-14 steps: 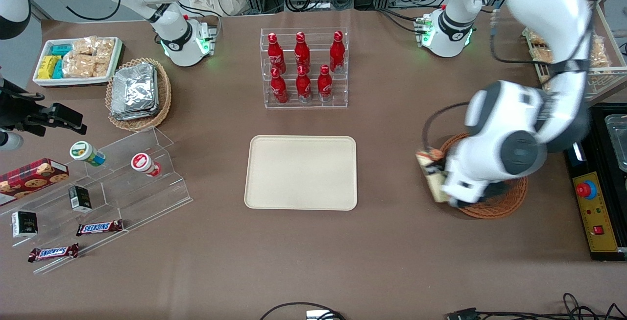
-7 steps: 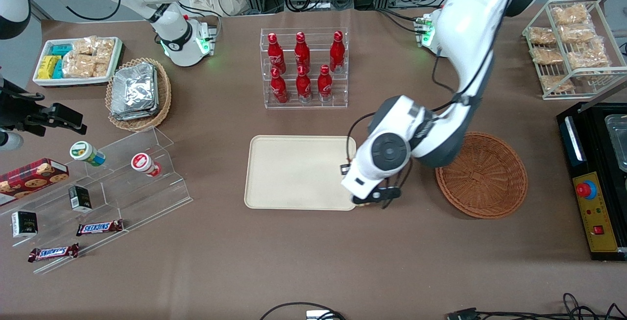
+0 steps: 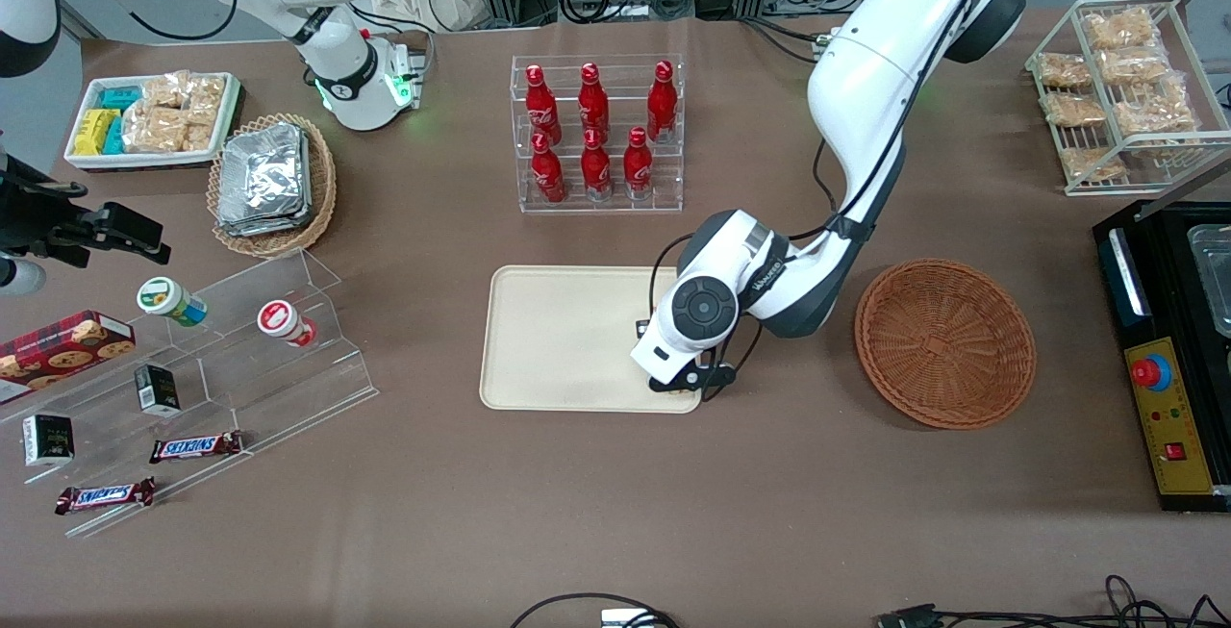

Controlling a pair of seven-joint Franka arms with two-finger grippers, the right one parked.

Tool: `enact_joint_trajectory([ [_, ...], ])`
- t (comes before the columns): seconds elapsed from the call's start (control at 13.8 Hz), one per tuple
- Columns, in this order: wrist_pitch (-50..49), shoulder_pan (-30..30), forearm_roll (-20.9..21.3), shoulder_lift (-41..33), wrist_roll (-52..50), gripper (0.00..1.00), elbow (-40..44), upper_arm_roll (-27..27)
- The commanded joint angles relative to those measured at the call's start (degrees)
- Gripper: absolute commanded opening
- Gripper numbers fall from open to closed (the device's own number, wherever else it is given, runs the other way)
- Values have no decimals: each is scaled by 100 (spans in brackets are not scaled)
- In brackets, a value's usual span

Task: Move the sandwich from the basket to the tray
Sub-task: 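Carry the sandwich with the left gripper over the cream tray, then lower the sandwich onto the tray and open the left gripper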

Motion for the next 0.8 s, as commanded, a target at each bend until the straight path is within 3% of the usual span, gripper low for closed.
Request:
enact_joint_trajectory([
  [0.0, 44, -46, 61, -123, -46, 100, -57, 46],
  [0.29, -202, 42, 70, -447, -64, 100, -31, 133],
  [0.58, -1078, 51, 70, -1141, 23, 100, -92, 853],
  [0.73, -1012, 60, 9, -1597, 93, 100, -616, 1038],
])
